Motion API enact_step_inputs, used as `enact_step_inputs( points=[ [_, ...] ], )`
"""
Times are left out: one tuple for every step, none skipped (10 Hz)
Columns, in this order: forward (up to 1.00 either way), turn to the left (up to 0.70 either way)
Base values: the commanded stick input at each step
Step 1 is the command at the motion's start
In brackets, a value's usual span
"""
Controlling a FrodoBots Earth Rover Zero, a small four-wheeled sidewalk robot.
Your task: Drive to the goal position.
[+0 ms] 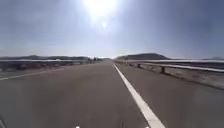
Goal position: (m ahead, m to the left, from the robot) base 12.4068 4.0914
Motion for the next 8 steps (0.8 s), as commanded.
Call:
enact_step_inputs(
  points=[
    [0.85, 0.0],
    [0.85, 0.0],
    [0.85, 0.0],
    [0.85, 0.0],
    [0.85, 0.0],
    [0.85, 0.0],
    [0.85, 0.0],
    [0.85, 0.0]
  ],
)
